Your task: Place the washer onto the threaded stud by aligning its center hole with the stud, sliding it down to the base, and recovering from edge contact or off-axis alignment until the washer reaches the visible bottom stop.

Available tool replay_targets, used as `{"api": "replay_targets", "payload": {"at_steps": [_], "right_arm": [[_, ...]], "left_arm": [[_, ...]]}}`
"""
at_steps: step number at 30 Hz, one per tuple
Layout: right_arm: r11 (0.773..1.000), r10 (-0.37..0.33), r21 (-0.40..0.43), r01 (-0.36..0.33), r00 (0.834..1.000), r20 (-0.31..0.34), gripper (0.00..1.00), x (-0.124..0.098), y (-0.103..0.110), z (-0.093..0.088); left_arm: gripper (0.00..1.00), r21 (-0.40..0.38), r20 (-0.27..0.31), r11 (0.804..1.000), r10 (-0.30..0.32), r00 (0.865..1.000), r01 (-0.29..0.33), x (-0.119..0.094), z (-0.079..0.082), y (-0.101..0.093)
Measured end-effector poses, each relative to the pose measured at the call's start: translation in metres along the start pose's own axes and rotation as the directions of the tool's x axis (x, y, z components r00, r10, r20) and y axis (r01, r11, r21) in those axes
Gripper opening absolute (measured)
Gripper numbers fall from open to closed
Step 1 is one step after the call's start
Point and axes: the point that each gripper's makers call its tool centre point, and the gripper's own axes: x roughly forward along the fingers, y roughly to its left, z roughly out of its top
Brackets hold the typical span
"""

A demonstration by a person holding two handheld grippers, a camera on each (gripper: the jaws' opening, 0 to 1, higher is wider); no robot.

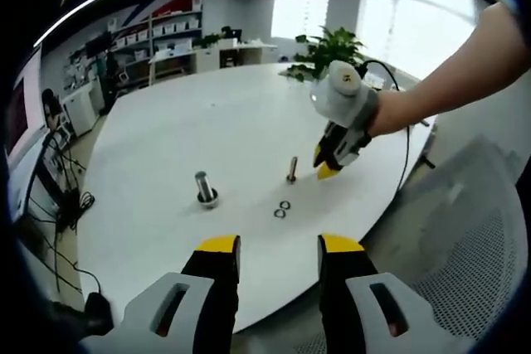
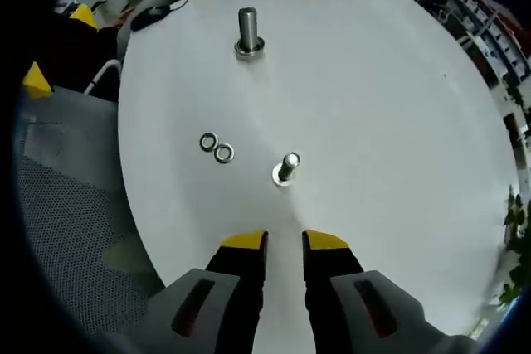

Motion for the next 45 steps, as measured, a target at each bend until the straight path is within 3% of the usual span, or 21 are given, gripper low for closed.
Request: {"api": "replay_targets", "payload": {"at_steps": [14,16,22,45], "right_arm": [[0.999,0.038,-0.021,-0.038,0.999,0.019,0.19,0.006,0.023,0.013],[0.998,0.063,0.006,-0.064,0.997,0.035,0.19,0.009,0.03,0.017],[0.994,0.107,-0.027,-0.106,0.993,0.038,0.18,0.017,0.05,0.027],[0.988,0.112,-0.11,-0.108,0.993,0.033,0.2,0.035,0.051,0.055]], "left_arm": [[0.35,-0.004,0.003,1.0,0.002,1.0,-0.002,-0.001,0.0,0.001],[0.35,-0.004,0.005,1.0,0.001,1.0,-0.001,-0.001,0.0,0.0],[0.35,-0.008,0.009,1.0,-0.001,1.0,0.001,-0.001,0.001,0.0],[0.35,-0.023,0.017,1.0,-0.006,1.0,0.006,-0.002,0.001,0.0]]}}
